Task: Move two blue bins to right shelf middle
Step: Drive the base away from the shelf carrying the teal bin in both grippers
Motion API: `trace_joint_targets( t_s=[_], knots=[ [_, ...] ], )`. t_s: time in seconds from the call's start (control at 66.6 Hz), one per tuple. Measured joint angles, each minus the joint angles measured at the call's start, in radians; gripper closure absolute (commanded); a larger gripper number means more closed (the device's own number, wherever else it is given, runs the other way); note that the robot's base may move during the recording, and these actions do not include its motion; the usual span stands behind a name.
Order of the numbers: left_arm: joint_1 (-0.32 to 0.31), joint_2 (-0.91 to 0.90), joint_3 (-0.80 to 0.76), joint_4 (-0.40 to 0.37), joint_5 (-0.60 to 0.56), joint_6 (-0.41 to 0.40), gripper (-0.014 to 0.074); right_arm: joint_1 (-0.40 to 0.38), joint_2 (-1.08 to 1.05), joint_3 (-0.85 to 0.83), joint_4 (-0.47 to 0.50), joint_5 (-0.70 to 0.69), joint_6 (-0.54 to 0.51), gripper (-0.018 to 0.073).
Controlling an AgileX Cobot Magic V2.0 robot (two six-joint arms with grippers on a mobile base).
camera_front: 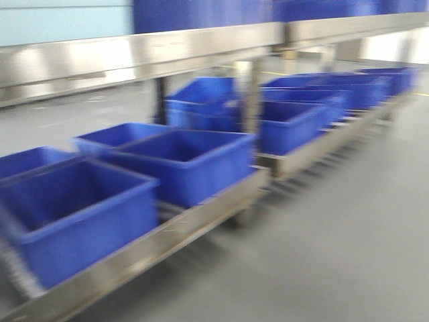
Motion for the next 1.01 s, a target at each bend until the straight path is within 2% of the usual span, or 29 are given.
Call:
trace_joint_targets(
  t_s=[1.006],
  knots=[
    [0.0, 0.0, 0.0, 0.0, -0.002, 0.0, 0.0707, 0.0, 0.0, 0.0, -0.002, 0.0, 0.0, 0.072]
  ],
)
